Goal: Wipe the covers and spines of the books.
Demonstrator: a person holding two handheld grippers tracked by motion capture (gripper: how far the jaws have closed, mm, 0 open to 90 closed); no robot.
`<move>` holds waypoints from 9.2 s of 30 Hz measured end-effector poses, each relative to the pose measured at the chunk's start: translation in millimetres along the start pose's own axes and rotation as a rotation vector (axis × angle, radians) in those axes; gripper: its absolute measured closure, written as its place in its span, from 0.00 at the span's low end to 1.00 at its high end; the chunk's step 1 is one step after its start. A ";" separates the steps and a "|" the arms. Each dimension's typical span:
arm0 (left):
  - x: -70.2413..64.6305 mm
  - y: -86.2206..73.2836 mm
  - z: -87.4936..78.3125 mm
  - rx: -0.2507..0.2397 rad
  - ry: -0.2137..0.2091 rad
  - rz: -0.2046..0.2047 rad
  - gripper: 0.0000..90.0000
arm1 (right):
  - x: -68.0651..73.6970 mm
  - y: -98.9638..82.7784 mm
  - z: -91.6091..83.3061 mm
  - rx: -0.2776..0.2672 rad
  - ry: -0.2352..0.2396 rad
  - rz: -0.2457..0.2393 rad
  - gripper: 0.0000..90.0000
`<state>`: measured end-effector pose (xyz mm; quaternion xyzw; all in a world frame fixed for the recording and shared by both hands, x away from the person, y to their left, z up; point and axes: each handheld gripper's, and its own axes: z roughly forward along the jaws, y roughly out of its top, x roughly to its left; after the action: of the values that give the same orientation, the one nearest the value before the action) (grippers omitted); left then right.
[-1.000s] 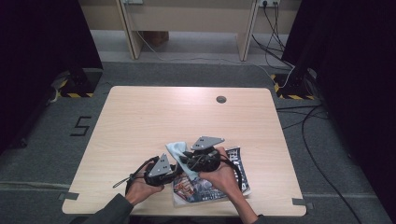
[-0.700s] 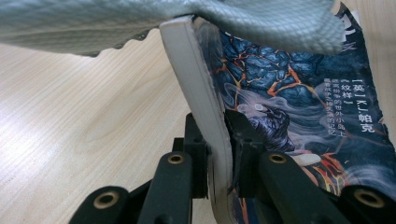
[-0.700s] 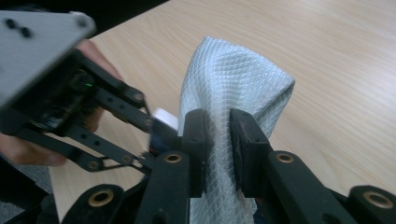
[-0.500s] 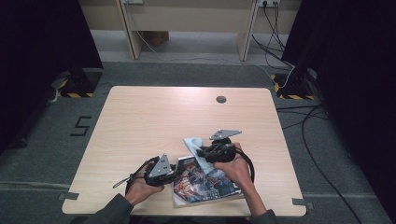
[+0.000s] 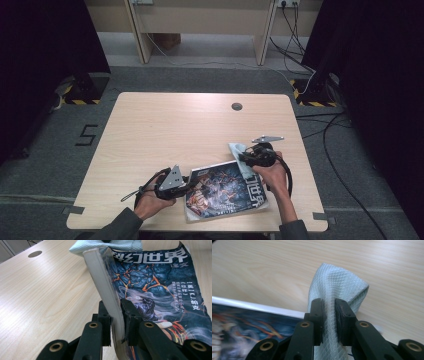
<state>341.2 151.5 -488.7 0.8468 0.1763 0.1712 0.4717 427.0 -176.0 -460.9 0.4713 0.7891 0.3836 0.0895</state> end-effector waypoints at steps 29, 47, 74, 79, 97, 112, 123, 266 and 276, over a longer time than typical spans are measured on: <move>-1.7 1.1 -1.1 -0.008 0.000 0.014 0.88 | 28.9 12.2 0.5 -0.002 0.114 -0.055 0.86; -4.9 4.7 -2.9 -0.021 0.002 0.062 0.88 | -52.8 -15.7 -2.6 0.015 -0.073 0.145 0.87; -5.2 4.9 -3.2 -0.022 -0.004 0.066 0.87 | -53.3 -11.9 2.6 -0.011 -0.093 0.101 0.87; -5.2 4.7 -3.3 -0.026 -0.004 0.063 0.87 | -56.8 -13.6 0.6 -0.014 -0.105 0.109 0.88; -5.2 4.2 -3.3 -0.025 -0.004 0.062 0.87 | -16.7 3.0 7.0 -0.005 -0.032 0.002 0.88; -4.1 3.4 -3.9 -0.033 -0.006 0.053 0.87 | -48.4 -4.4 -11.4 -0.080 -0.107 0.094 0.88; -2.6 1.7 -2.9 -0.028 -0.009 0.038 0.87 | -38.4 2.2 -34.1 -0.118 -0.106 0.052 0.88; 2.1 0.0 -0.8 -0.033 -0.007 0.013 0.86 | -36.1 -33.5 -58.4 -0.038 -0.185 -0.014 0.56; 2.1 -0.2 -0.8 -0.032 -0.008 0.018 0.86 | 4.5 -15.2 -29.3 -0.053 -0.052 -0.147 0.45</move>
<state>342.6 153.1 -488.2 0.8414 0.1641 0.1747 0.4843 399.5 -191.6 -450.2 0.4193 0.8086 0.3844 0.1506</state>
